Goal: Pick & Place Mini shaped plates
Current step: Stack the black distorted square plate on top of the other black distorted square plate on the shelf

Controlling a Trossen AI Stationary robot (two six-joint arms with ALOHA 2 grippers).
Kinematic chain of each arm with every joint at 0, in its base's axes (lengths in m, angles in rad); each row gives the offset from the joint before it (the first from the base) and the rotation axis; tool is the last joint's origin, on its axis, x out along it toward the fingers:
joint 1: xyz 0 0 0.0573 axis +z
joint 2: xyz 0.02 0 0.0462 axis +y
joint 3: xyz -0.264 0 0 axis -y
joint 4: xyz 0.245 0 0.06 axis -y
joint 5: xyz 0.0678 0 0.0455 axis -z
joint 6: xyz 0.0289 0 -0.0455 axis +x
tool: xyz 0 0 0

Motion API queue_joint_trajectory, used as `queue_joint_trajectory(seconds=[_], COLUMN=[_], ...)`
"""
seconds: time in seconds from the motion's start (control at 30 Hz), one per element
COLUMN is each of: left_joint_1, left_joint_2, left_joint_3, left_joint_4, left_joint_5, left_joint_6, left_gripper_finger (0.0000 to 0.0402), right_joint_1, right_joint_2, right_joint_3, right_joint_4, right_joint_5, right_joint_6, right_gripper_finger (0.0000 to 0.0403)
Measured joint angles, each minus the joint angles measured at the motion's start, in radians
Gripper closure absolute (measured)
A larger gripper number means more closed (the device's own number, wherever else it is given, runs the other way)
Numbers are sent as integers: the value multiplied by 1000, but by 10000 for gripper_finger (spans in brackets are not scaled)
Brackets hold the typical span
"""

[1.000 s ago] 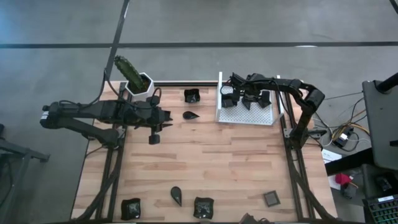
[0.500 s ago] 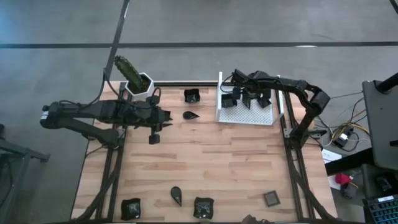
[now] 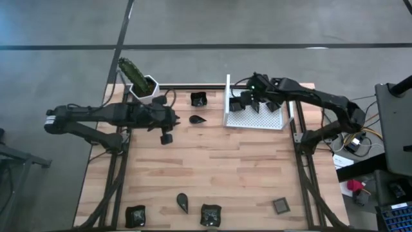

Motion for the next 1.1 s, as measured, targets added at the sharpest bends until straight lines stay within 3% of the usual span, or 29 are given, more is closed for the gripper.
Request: queue_joint_trajectory(seconds=[0.2,0.43,0.8,1.1], left_joint_1=[92,224,406,464], left_joint_2=[110,260,500,638], left_joint_3=[-1,-1,1,17], left_joint_4=[27,132,302,372], left_joint_5=[45,204,214,213], left_joint_6=[78,264,371,417], left_gripper_finger=[319,319,319,319], right_joint_1=[124,226,272,272], right_joint_2=[-98,-191,-220,-219], right_joint_3=[-1,-1,-3,-6], right_joint_4=[0,2,1,1], right_joint_5=[10,31,52,52], right_joint_6=[-31,-40,-49,-71], right_gripper_finger=[394,394,394,394])
